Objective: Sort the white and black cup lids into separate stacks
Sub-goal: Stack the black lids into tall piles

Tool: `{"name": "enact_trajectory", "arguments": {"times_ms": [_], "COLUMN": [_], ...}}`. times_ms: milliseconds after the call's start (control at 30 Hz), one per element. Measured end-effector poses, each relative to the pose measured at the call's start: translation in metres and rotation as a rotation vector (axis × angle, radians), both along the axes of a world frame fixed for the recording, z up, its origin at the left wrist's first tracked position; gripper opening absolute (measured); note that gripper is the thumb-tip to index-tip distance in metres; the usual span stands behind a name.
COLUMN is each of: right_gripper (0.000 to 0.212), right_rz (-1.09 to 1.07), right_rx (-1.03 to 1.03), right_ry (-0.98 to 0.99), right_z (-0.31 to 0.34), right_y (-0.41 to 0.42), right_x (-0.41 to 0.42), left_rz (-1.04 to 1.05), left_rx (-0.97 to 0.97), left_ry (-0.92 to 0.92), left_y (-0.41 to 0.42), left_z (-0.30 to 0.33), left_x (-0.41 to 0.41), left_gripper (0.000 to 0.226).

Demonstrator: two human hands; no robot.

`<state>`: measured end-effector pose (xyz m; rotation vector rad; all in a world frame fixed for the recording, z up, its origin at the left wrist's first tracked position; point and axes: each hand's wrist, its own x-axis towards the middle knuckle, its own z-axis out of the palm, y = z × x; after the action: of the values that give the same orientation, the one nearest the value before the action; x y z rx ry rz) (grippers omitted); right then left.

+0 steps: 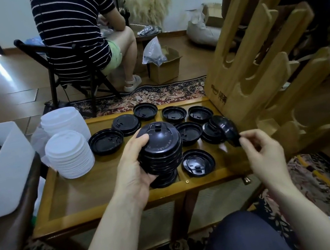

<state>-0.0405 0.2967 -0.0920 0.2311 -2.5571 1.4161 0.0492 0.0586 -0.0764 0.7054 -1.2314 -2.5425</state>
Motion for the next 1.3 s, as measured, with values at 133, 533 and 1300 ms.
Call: {"name": "enact_trajectory", "arguments": {"times_ms": [133, 533, 1300], "right_gripper": [0.013, 0.02, 0.078], "right_rz": [0.032, 0.337, 0.782], "right_rx": [-0.592, -1.075, -0.904], "right_ry": [-0.315, -0.772, -0.883], "right_z": [0.032, 0.074, 0.047], "right_y": [-0.027, -0.132, -0.153], "right_x": [-0.004, -0.022, -0.025], "left_rz": [0.007, 0.084, 0.188], "left_rx": [-0.023, -0.049, -0.007], "left_ry": [0.004, 0.051, 0.03], "left_y": [-0.004, -0.045, -0.078], "left_z": [0.001, -0.002, -0.022], "left_x": [-0.001, -0.005, -0.017], "left_gripper": [0.036, 0.064, 0.047]}}
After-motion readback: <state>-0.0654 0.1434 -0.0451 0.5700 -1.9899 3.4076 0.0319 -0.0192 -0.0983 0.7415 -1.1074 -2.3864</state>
